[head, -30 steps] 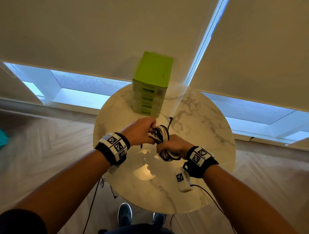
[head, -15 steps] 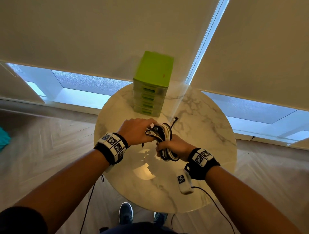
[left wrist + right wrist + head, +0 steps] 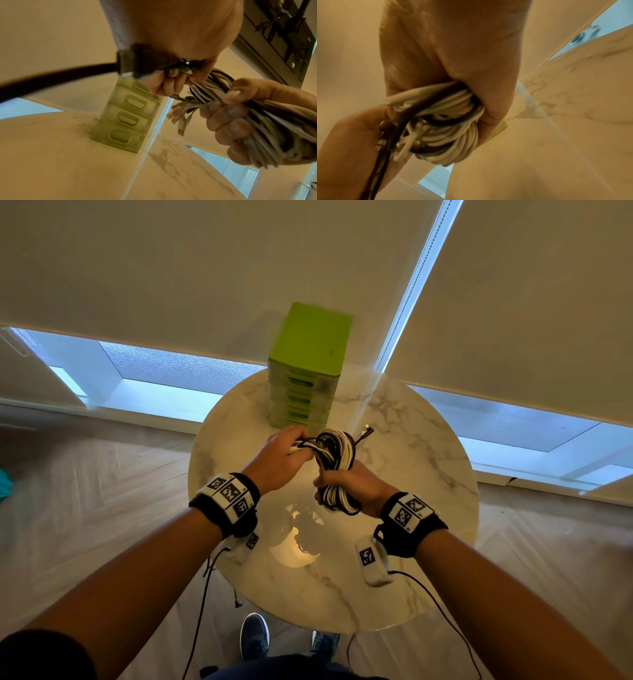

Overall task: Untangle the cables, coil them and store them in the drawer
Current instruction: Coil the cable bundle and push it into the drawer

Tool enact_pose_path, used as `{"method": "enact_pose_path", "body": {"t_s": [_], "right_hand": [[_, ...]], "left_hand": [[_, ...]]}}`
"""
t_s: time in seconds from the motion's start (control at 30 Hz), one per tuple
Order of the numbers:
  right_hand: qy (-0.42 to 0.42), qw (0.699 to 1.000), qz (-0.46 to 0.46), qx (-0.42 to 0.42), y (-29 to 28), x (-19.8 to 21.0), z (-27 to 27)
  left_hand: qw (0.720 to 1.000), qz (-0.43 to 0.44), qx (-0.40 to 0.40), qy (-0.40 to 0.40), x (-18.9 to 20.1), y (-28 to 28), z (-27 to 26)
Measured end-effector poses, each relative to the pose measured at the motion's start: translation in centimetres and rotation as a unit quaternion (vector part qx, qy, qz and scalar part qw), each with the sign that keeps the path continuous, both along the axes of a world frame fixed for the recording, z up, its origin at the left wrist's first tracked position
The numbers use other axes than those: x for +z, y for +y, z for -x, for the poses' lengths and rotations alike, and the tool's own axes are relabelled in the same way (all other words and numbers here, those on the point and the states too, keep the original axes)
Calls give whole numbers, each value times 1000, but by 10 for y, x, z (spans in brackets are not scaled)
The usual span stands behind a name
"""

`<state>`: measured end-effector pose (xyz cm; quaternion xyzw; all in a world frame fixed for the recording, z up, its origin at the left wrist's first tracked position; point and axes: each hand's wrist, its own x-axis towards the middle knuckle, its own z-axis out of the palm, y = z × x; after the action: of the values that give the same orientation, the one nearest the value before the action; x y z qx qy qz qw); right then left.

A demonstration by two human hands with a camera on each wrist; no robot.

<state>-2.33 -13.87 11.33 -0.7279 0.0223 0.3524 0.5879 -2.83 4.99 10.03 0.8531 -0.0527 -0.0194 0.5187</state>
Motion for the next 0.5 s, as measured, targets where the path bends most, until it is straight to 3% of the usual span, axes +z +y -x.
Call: {"method": "enact_pose_path", "body": {"t_s": [0.3,0.4,0.5], "right_hand": [[-33,989,-36,-139,2,13,-15],[-13,996,-9,-89,4,16,-11],[64,996,-52,-38,6,18,-3]], "left_hand": [[999,-10,-1,44,-2,6,1],[999,11,23,27,-6,4,3],[998,24,65,-3,-4,4,1]]}}
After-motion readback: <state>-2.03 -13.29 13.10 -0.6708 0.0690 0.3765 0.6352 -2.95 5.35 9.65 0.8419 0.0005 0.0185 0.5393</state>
